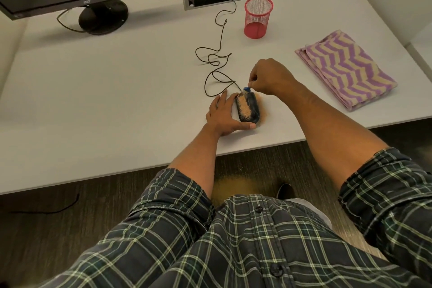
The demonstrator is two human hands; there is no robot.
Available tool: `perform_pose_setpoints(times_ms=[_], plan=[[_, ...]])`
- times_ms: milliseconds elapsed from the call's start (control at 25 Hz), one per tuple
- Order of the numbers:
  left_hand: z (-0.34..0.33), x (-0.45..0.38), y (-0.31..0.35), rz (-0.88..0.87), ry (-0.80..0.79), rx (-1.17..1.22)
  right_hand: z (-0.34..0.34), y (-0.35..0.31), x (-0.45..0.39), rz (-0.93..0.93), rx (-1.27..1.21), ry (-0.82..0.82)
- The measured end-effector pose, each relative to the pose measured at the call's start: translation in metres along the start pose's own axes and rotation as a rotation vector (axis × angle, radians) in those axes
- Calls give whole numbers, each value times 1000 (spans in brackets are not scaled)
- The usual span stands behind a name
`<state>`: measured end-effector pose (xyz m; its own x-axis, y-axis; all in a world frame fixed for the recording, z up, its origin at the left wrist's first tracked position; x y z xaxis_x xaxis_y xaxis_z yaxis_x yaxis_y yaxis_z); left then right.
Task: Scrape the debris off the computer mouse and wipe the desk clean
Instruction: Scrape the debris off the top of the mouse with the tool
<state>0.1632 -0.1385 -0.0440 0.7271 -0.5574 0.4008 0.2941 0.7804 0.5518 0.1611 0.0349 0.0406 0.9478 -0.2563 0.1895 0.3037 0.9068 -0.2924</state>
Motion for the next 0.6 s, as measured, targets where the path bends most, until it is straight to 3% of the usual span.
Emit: perform_pose_setpoints(times_ms=[240, 600], plan=[[0, 1, 0, -10, 0, -8, 0, 0, -1, 54, 24, -83], [2, 2, 1, -8, 7, 8, -3, -2, 0, 12, 30, -39]])
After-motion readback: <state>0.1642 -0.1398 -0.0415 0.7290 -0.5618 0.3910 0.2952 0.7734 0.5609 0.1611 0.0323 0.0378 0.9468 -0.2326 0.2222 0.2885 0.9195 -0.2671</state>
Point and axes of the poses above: each hand's wrist, its own x-axis away from the middle knuckle, its own z-axis out of the back of the hand, y = z × x, the point moved 2 cm from there along -x, towards the middle knuckle, and after that the axes turned 1 degree about -z, right-handed, at the moved point
